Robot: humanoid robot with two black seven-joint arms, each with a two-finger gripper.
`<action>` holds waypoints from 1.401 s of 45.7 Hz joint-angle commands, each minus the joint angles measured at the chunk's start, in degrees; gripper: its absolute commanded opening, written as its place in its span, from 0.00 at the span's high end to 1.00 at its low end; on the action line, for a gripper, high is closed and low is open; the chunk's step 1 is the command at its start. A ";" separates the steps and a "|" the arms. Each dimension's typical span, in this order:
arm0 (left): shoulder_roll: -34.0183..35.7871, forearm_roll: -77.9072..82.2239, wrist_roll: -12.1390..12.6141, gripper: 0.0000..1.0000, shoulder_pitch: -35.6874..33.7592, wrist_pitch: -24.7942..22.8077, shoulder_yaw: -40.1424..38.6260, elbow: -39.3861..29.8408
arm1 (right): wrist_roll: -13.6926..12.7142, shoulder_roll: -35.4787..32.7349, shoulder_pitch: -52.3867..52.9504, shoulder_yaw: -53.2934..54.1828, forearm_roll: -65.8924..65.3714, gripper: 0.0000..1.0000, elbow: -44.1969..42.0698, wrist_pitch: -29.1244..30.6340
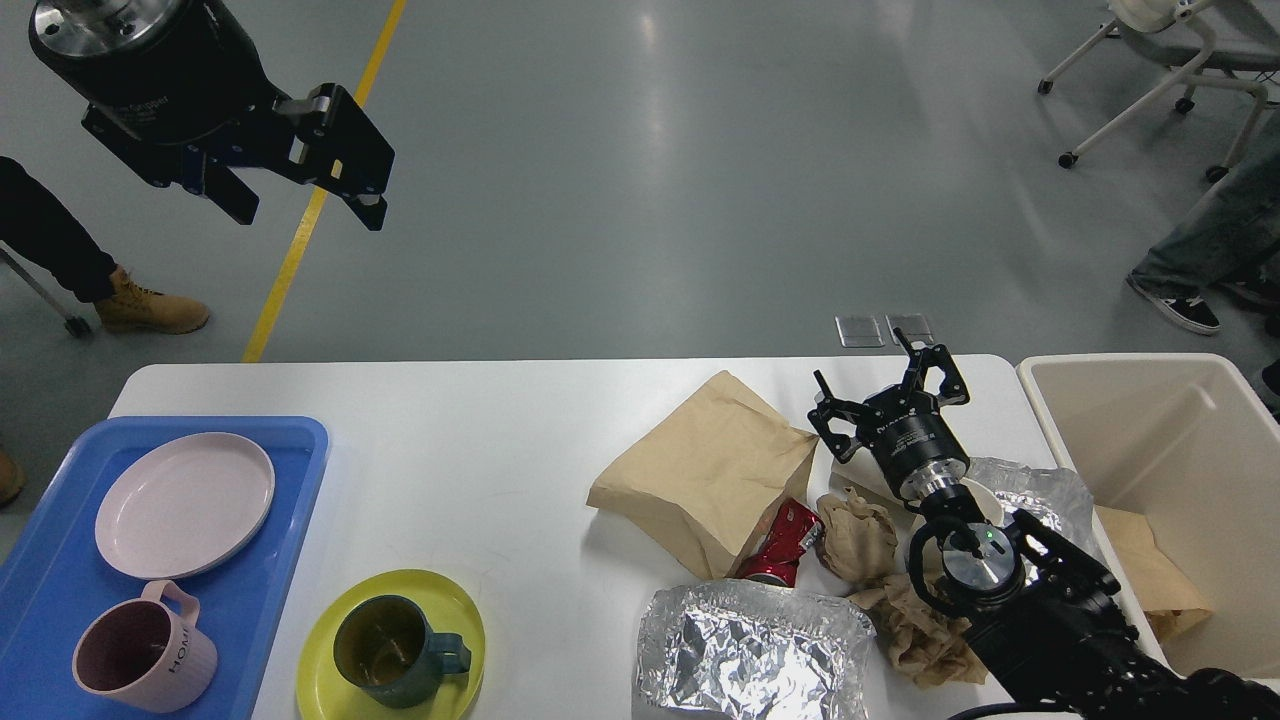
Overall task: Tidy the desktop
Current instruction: 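Swing the left gripper back down toward the blue tray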
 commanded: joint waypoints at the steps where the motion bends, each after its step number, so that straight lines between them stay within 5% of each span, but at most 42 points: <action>1: 0.27 -0.07 -0.06 0.04 -3.47 0.00 -0.03 -1.08 | 0.00 0.00 0.00 0.00 0.00 0.00 0.07 0.00; 16: -0.25 0.02 -0.23 0.04 -12.53 0.00 -0.21 -0.29 | 0.00 0.00 0.00 0.00 0.00 0.00 0.07 0.00; 38: -2.54 0.02 -0.23 0.04 -12.79 0.00 -0.73 -0.56 | 0.00 0.00 0.00 0.00 0.00 0.00 -0.02 0.00; 45: -2.28 0.46 0.29 0.04 -10.86 0.00 -0.82 -2.57 | 0.00 0.00 0.00 0.00 0.00 0.00 -0.02 0.00; 59: 1.06 1.87 5.22 0.04 -1.72 0.00 2.87 -15.85 | 0.00 0.00 0.00 0.00 0.00 0.00 -0.02 0.00; 64: 1.06 1.87 5.30 0.04 0.12 5.51 3.48 -17.43 | 0.00 0.00 0.09 0.00 0.00 0.00 0.07 0.00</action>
